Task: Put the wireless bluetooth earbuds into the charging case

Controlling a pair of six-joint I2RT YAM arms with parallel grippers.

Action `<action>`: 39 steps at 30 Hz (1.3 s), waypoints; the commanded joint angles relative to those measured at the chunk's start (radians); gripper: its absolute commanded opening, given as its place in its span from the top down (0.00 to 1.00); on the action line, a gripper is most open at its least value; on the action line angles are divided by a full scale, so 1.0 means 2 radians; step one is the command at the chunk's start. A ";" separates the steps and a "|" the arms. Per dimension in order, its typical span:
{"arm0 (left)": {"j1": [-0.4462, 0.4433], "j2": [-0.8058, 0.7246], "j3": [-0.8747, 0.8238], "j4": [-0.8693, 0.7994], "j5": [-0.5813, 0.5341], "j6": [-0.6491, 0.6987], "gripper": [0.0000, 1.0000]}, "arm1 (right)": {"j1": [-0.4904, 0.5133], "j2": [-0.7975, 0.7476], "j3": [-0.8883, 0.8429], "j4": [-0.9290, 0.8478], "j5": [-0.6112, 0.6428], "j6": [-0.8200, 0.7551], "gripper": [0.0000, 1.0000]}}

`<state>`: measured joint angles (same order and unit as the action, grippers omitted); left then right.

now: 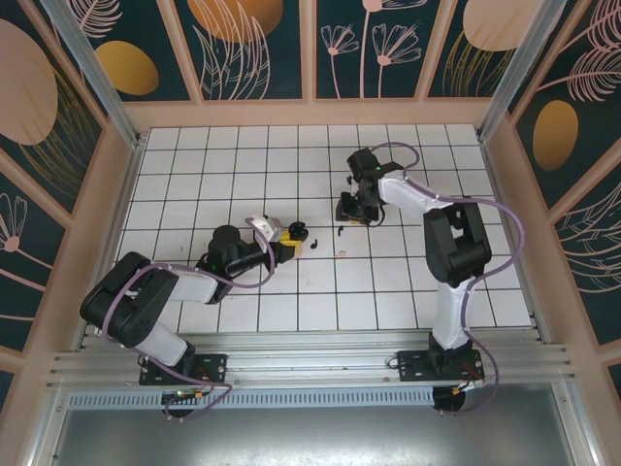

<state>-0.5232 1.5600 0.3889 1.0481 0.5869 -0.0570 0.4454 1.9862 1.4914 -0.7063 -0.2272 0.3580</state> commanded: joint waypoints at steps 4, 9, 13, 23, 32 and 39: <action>0.003 0.003 0.001 0.010 -0.004 0.009 0.85 | 0.013 0.038 0.041 -0.029 0.017 0.000 0.64; 0.003 0.002 0.003 0.005 -0.004 0.010 0.85 | 0.019 0.053 0.048 -0.033 0.020 -0.001 0.66; 0.003 0.002 0.003 0.004 -0.004 0.010 0.85 | 0.021 0.063 0.051 -0.034 0.021 -0.002 0.66; 0.003 -0.004 0.004 -0.003 -0.005 0.013 0.85 | 0.023 0.080 0.050 -0.028 0.027 -0.003 0.71; 0.003 -0.005 0.005 -0.010 -0.005 0.015 0.85 | 0.024 0.081 0.046 -0.015 0.031 -0.002 0.77; 0.003 -0.005 0.015 -0.034 -0.003 0.027 0.85 | 0.023 0.066 0.029 0.008 0.033 0.004 0.80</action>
<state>-0.5232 1.5604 0.3901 1.0042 0.5739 -0.0345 0.4816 2.1273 1.5681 -0.7265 -0.1829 0.3546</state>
